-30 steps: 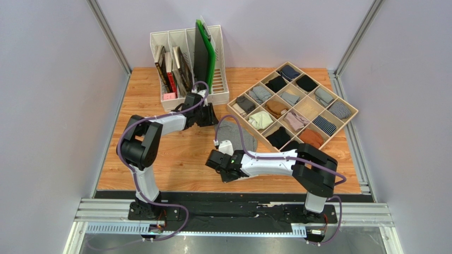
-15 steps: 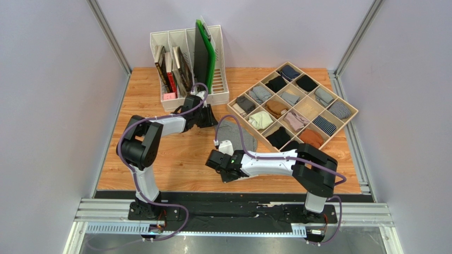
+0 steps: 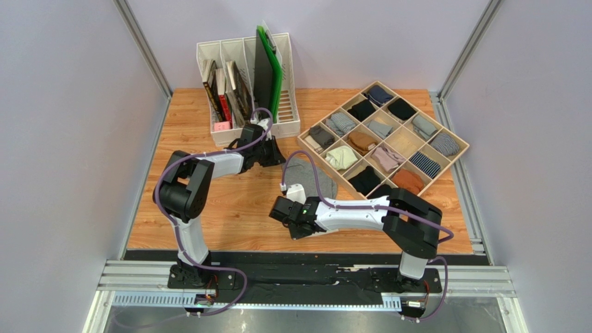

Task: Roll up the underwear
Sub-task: Fold the underwear at the center of the board.

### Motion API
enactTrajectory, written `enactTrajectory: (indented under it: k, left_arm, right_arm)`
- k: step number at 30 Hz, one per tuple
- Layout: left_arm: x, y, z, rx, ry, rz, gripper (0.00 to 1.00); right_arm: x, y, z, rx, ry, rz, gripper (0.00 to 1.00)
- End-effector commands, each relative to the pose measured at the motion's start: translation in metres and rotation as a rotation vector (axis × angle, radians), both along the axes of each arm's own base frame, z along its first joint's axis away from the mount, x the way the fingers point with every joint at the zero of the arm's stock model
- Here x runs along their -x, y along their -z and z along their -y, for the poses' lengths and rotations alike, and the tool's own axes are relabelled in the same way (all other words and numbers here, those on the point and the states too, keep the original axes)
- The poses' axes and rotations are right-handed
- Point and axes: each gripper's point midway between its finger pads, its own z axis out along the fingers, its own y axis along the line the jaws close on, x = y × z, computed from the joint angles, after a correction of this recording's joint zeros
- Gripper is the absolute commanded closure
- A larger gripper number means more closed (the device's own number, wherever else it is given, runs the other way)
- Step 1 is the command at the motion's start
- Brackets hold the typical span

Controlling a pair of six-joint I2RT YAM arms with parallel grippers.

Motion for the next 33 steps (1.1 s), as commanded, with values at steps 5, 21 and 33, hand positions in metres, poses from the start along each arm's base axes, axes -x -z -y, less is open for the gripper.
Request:
enactTrajectory:
  k: [5, 21, 33]
  left_arm:
    - [-0.012, -0.004, 0.005, 0.027, 0.013, 0.034, 1.0]
    - [-0.038, -0.016, 0.002, -0.049, 0.019, 0.077, 1.0]
    - [-0.045, -0.025, -0.001, -0.131, 0.121, 0.153, 1.0]
  right_arm:
    - [0.006, 0.011, 0.005, 0.031, 0.005, -0.022, 1.0]
    - [0.016, 0.007, 0.0, 0.01, -0.028, -0.036, 1.0]
    - [0.017, 0.007, -0.002, 0.004, -0.033, -0.04, 1.0]
